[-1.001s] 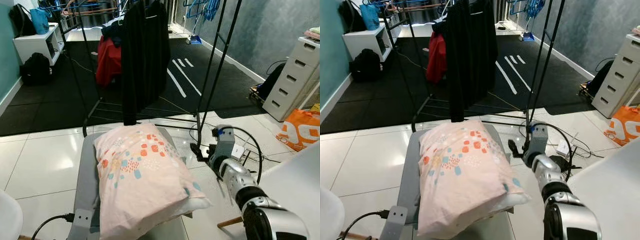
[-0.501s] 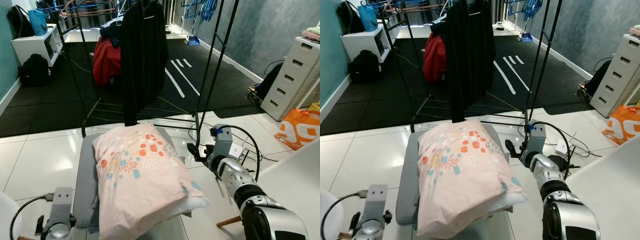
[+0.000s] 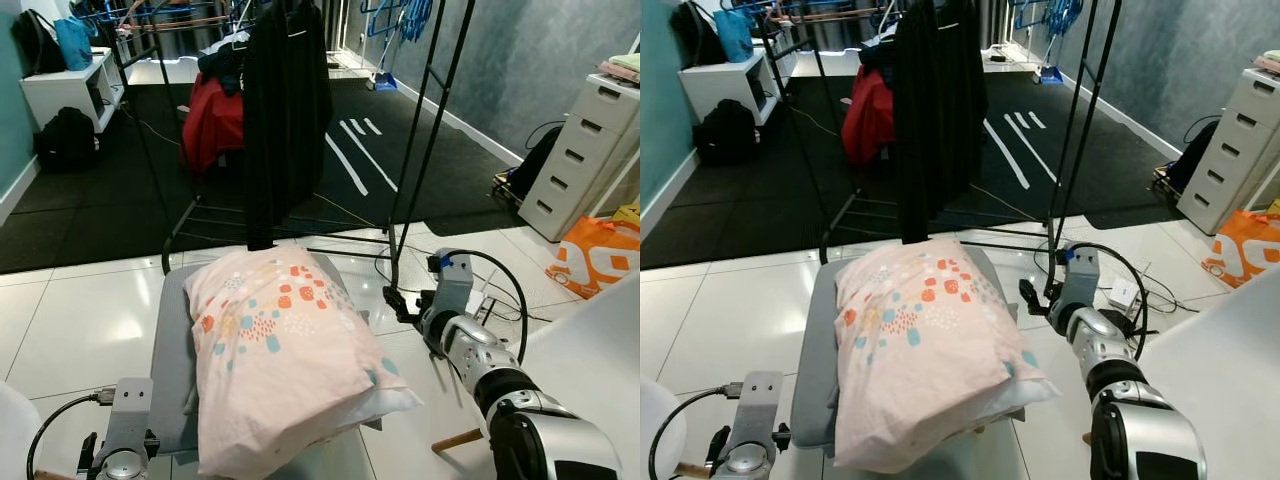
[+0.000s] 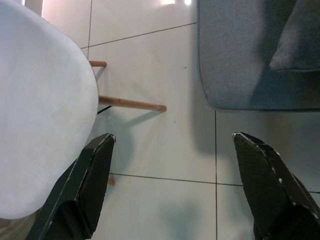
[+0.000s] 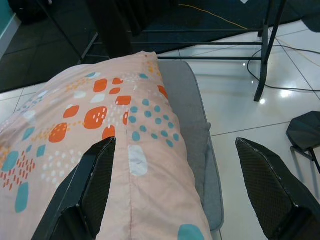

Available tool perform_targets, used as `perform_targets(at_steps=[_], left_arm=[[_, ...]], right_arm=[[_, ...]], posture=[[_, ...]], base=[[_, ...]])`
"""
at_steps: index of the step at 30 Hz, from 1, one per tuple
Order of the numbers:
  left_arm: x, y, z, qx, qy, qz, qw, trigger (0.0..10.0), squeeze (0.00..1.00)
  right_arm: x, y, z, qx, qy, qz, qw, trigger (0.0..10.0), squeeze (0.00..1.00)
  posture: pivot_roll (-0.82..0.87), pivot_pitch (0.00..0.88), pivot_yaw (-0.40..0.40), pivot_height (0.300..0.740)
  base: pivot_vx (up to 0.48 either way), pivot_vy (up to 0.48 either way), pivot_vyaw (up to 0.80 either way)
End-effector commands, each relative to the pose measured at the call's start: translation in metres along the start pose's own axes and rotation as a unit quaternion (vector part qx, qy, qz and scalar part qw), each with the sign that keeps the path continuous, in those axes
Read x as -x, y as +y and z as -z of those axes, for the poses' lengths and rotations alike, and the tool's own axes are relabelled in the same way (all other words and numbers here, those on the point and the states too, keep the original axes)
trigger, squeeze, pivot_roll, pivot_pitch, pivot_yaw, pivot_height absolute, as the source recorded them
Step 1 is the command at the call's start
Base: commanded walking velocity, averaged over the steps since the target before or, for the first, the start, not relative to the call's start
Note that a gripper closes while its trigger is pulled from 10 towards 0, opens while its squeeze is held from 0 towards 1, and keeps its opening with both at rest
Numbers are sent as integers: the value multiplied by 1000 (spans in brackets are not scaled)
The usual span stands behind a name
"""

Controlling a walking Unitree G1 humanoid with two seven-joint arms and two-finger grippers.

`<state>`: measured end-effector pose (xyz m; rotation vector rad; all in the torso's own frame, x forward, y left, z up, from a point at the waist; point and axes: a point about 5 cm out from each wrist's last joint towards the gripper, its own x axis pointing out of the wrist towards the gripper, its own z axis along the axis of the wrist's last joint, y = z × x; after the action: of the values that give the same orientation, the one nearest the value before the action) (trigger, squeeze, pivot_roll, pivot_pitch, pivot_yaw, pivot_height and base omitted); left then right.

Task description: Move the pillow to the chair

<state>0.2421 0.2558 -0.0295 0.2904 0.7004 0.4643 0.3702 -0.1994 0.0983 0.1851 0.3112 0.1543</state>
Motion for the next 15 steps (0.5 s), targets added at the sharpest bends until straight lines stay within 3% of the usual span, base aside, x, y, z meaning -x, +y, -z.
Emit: perform_targets(at_steps=[1,15], left_arm=[[2,0,8,-9,10,4,1000,10000,0],[2,1,9,-6,8,2,1000,10000,0]], right_arm=[[3,-5,7,-13,16,8,1000,10000,0],[3,-6,8,-29,13,6,999,10000,0]], posture=[[-87,47,-35,650],[-85,45,-35,605]], base=[[0,0,0],[0,0,0]])
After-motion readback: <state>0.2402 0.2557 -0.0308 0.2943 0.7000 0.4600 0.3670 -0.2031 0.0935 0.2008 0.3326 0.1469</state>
